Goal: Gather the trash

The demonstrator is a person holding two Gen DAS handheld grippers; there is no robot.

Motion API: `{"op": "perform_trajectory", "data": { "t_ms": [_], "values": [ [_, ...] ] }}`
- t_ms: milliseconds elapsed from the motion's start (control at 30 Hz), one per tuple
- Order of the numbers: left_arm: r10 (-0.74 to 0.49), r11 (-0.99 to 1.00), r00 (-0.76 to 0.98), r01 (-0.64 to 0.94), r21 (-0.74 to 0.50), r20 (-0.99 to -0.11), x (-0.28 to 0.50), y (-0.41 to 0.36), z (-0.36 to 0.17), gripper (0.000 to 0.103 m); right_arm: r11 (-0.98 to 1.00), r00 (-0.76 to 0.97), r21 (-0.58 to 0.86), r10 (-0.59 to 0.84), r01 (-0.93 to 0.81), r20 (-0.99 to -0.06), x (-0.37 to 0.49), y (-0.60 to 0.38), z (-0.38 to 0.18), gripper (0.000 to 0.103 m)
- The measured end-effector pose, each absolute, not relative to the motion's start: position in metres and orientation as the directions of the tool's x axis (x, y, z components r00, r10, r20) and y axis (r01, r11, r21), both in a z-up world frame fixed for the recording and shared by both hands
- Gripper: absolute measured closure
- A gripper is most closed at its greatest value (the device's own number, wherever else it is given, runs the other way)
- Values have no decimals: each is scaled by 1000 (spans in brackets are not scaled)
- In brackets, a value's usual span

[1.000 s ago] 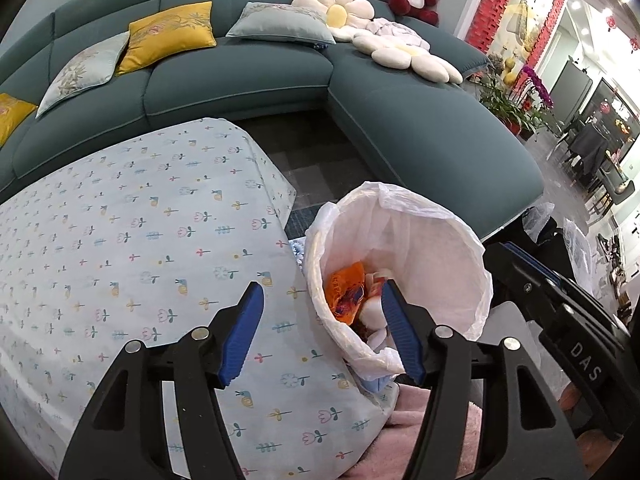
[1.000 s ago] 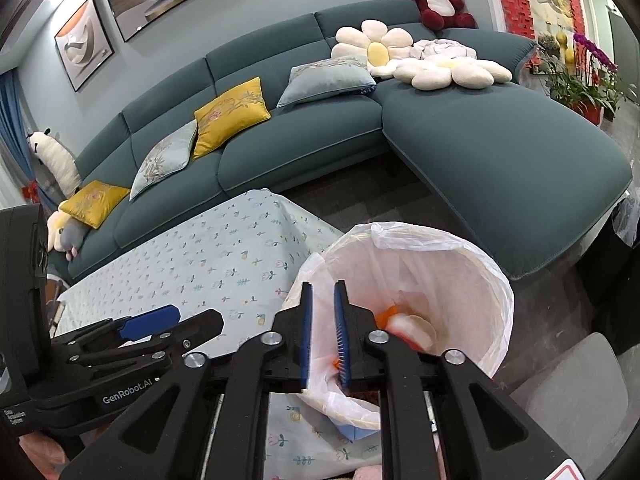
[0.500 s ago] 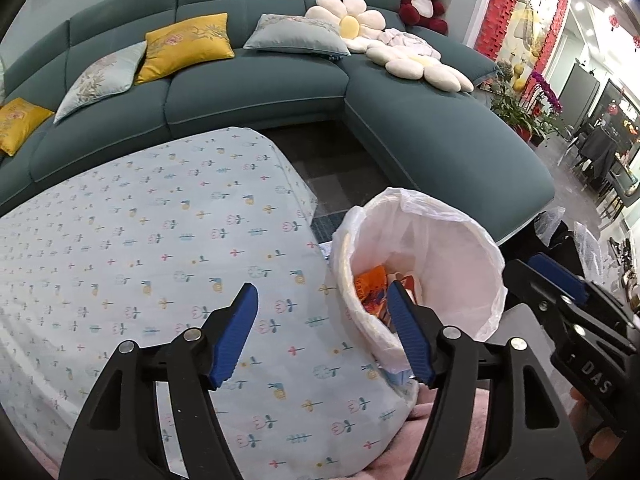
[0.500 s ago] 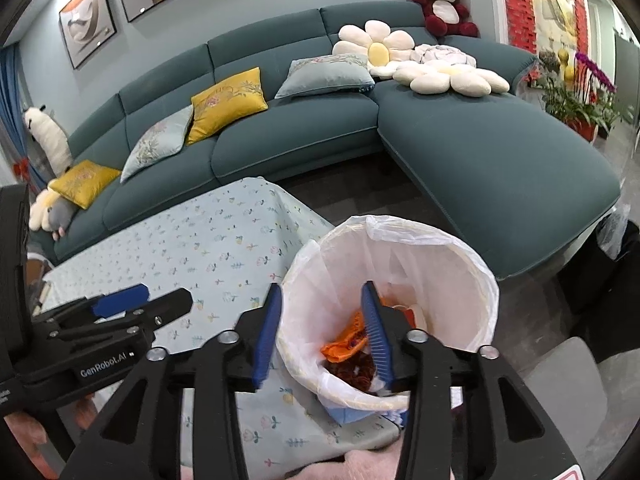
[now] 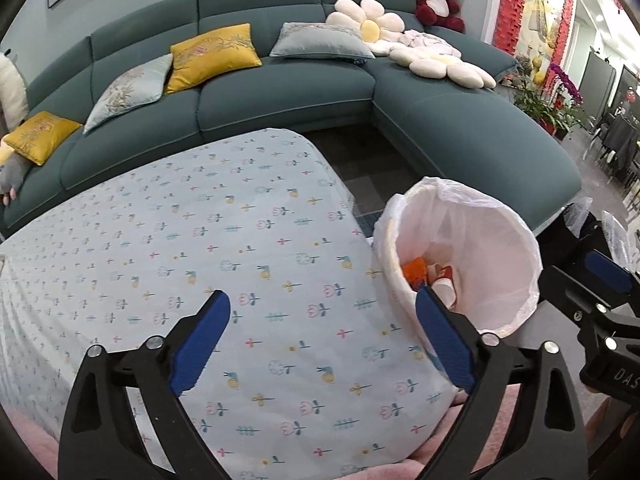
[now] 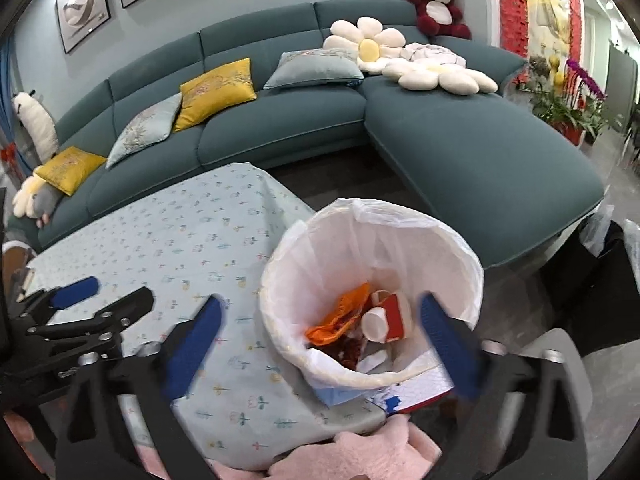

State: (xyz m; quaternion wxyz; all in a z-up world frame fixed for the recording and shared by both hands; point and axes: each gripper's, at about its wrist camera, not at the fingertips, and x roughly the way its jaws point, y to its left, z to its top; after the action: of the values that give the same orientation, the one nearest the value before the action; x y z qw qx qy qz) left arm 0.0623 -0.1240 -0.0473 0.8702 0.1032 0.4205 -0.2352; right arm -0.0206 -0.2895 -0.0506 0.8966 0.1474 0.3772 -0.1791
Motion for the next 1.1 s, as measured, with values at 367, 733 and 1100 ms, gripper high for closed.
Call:
{"op": "perform_trajectory", "data": {
  "t_ms": [367,733,1100],
  "values": [
    [-286,893,545,449,-14,-788,63,-110,-56,10,888,603,62,-257,456,-756,-22,-287,-62,7],
    [-255,904,567,427,15,-783,57,-108,-63,9,892,576,-18,-308,452,-757,-19,-273,-76,7],
    [-234,907,579,420,39,-781,55,-108,-68,9,887,575,-24,-319,461,-753,-20,-272,-80,7]
  ]
}}
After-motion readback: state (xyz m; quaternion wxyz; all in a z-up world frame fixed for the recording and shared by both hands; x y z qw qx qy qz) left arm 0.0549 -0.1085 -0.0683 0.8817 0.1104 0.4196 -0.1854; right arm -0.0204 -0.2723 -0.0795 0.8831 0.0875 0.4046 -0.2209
